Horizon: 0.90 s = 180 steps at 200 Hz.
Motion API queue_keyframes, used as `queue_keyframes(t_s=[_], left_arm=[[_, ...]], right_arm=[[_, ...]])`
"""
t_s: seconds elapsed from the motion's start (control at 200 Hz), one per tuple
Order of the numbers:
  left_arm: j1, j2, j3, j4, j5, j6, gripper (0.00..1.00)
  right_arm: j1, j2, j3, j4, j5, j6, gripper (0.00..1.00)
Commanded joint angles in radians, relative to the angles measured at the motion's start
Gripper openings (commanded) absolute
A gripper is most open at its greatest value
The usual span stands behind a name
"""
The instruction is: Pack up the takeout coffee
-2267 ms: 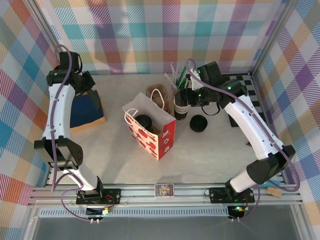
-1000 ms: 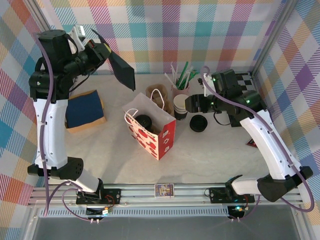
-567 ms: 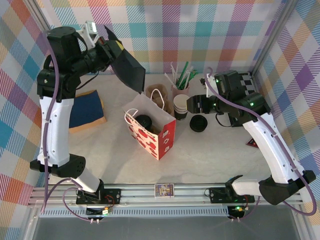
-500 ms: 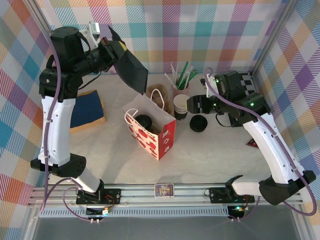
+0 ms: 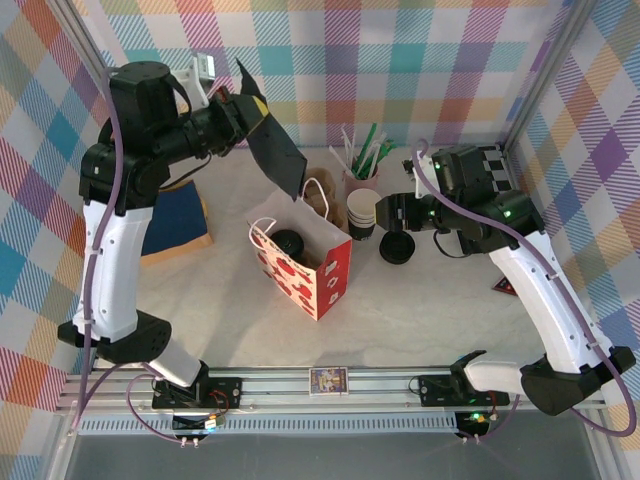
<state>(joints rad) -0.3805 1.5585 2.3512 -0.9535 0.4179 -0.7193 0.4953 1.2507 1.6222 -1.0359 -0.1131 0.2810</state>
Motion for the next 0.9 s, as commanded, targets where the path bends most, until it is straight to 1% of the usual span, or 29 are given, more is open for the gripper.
queue_keyframes(t_s=[0.0, 0.18, 0.395, 0.56, 0.895], left_arm=[[-0.042, -0.053, -0.052, -0.023, -0.028, -0.012, 0.00], [-0.109, -0.077, -0.098, -0.048, -0.067, -0.017, 0.00], [-0.177, -0.105, -0.207, -0.025, -0.087, -0.037, 0.00], [-0.190, -0.142, -0.281, -0.021, -0.103, -0.055, 0.00], [-0.199, -0.262, -0.527, 0.068, -0.135, -0.136, 0.00]], right_arm=[[-0.008, -0.021, -0.009, 0.011, -0.010, 0.018, 0.67], [-0.008, -0.040, -0.032, 0.019, -0.010, 0.025, 0.66], [-0.008, -0.061, -0.052, 0.026, -0.016, 0.033, 0.66], [-0.008, -0.072, -0.061, 0.030, -0.018, 0.033, 0.66], [-0.008, -0.069, -0.070, 0.055, -0.074, 0.028, 0.65]])
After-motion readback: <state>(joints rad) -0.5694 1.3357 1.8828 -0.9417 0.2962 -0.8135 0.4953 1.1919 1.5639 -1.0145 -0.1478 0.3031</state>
